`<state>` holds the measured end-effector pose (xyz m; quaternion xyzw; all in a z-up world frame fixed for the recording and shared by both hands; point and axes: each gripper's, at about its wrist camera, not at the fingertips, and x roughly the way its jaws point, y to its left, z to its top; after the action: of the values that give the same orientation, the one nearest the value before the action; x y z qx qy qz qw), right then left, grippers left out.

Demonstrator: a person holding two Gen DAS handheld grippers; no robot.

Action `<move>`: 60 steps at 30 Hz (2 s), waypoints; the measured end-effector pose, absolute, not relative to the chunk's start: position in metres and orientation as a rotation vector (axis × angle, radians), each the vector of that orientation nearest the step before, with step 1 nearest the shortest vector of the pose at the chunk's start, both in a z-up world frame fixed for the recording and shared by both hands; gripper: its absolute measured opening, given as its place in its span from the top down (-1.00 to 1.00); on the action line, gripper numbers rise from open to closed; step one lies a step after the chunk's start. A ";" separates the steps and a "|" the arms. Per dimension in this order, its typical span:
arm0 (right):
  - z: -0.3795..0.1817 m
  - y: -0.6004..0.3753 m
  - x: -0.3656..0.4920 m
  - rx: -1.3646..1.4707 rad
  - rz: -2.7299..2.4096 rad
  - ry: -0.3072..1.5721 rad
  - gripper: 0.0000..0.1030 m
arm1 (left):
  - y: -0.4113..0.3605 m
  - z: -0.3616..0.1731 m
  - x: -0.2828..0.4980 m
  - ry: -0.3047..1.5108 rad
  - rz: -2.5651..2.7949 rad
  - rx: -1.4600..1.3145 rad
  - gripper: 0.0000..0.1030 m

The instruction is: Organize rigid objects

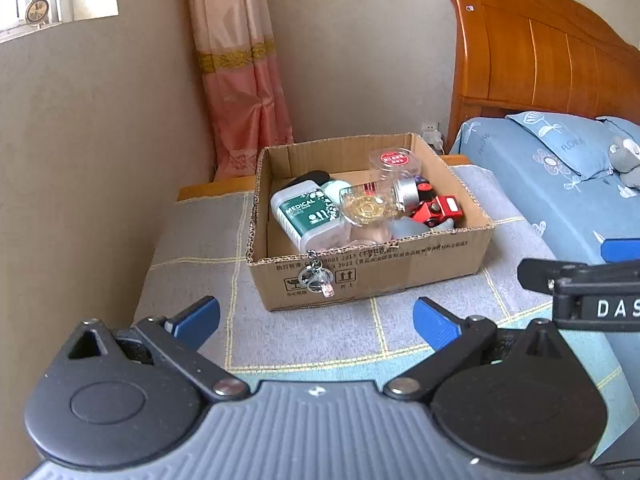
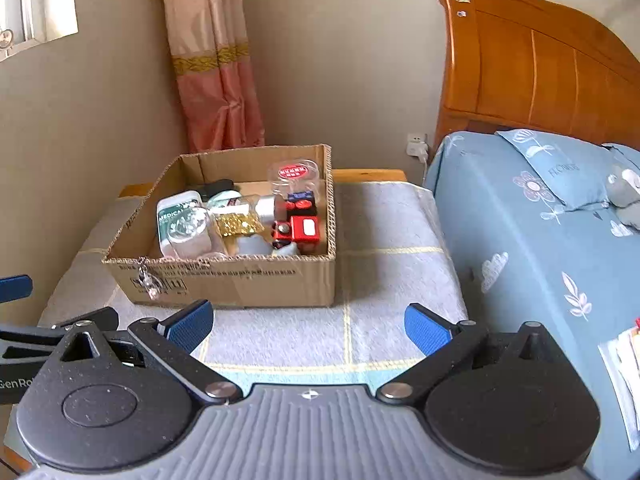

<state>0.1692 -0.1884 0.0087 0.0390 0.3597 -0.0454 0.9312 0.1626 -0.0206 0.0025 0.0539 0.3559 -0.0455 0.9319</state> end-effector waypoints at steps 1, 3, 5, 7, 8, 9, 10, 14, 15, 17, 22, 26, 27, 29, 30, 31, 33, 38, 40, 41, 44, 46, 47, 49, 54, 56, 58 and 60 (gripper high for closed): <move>0.008 -0.188 0.168 0.078 -0.095 0.740 -1.00 | -0.020 0.001 0.162 0.728 -0.084 0.107 -0.99; 0.007 -0.187 0.165 0.073 -0.098 0.746 -1.00 | -0.020 0.002 0.160 0.730 -0.070 0.102 -0.98; 0.005 -0.185 0.164 0.067 -0.098 0.752 -1.00 | -0.018 0.002 0.158 0.733 -0.059 0.105 -0.99; 0.005 -0.184 0.164 0.060 -0.098 0.754 -1.00 | -0.017 0.002 0.157 0.742 -0.044 0.110 -0.99; 0.005 -0.183 0.164 0.056 -0.099 0.754 -1.00 | -0.017 0.002 0.157 0.744 -0.039 0.110 -0.99; 0.005 -0.182 0.164 0.055 -0.099 0.752 -1.00 | -0.017 0.002 0.157 0.746 -0.037 0.110 -0.99; 0.005 -0.182 0.164 0.055 -0.098 0.752 -1.00 | -0.016 0.003 0.156 0.747 -0.035 0.109 -0.99; 0.006 -0.180 0.164 0.051 -0.097 0.749 -1.00 | -0.014 0.004 0.156 0.754 -0.028 0.103 -0.99; 0.006 -0.179 0.164 0.050 -0.096 0.748 -1.00 | -0.013 0.004 0.155 0.754 -0.027 0.101 -0.99; 0.007 -0.179 0.163 0.050 -0.098 0.747 -1.00 | -0.014 0.004 0.155 0.758 -0.031 0.101 -0.99; 0.008 -0.178 0.163 0.049 -0.098 0.743 -1.00 | -0.016 0.005 0.153 0.761 -0.030 0.110 -0.99; 0.009 -0.177 0.163 0.044 -0.100 0.741 -1.00 | -0.016 0.007 0.152 0.763 -0.026 0.105 -0.99; 0.009 -0.176 0.162 0.043 -0.100 0.741 -1.00 | -0.015 0.008 0.152 0.764 -0.025 0.102 -0.99; 0.010 -0.176 0.162 0.042 -0.099 0.738 -1.00 | -0.015 0.009 0.151 0.764 -0.027 0.099 -0.99; 0.010 -0.176 0.162 0.042 -0.099 0.737 -1.00 | -0.015 0.010 0.150 0.762 -0.028 0.098 -0.99; 0.011 -0.176 0.161 0.042 -0.100 0.735 -1.00 | -0.015 0.010 0.150 0.761 -0.027 0.097 -0.99; 0.011 -0.176 0.161 0.041 -0.100 0.733 -1.00 | -0.015 0.011 0.150 0.761 -0.025 0.095 -0.99; 0.011 -0.176 0.161 0.042 -0.101 0.733 -1.00 | -0.015 0.011 0.150 0.765 -0.023 0.092 -0.99; 0.011 -0.175 0.161 0.042 -0.102 0.733 -1.00 | -0.015 0.011 0.150 0.765 -0.023 0.094 -0.99; 0.011 -0.175 0.161 0.042 -0.102 0.733 -1.00 | -0.015 0.011 0.150 0.765 -0.021 0.094 -0.99; 0.012 -0.175 0.161 0.042 -0.102 0.733 -1.00 | -0.015 0.011 0.150 0.765 -0.021 0.095 -0.99; 0.012 -0.175 0.160 0.042 -0.101 0.732 -1.00 | -0.015 0.011 0.149 0.766 -0.020 0.094 -0.99; 0.012 -0.175 0.161 0.042 -0.102 0.732 -1.00 | -0.015 0.011 0.149 0.765 -0.021 0.094 -0.99; 0.012 -0.176 0.160 0.041 -0.101 0.730 -1.00 | -0.015 0.011 0.149 0.765 -0.021 0.094 -0.99; 0.013 -0.177 0.160 0.041 -0.101 0.729 -1.00 | -0.016 0.012 0.149 0.767 -0.022 0.095 -0.99; 0.013 -0.177 0.160 0.041 -0.102 0.727 -1.00 | -0.017 0.012 0.148 0.768 -0.022 0.094 -0.99; 0.014 -0.178 0.159 0.041 -0.103 0.725 -1.00 | -0.017 0.012 0.148 0.768 -0.022 0.094 -0.99; 0.015 -0.178 0.159 0.040 -0.104 0.724 -1.00 | -0.017 0.012 0.149 0.768 -0.023 0.094 -0.99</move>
<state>0.1589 -0.1781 0.0150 0.0196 0.3539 -0.0508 0.9337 0.1485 -0.0166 0.0123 0.0461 0.3745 -0.0110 0.9260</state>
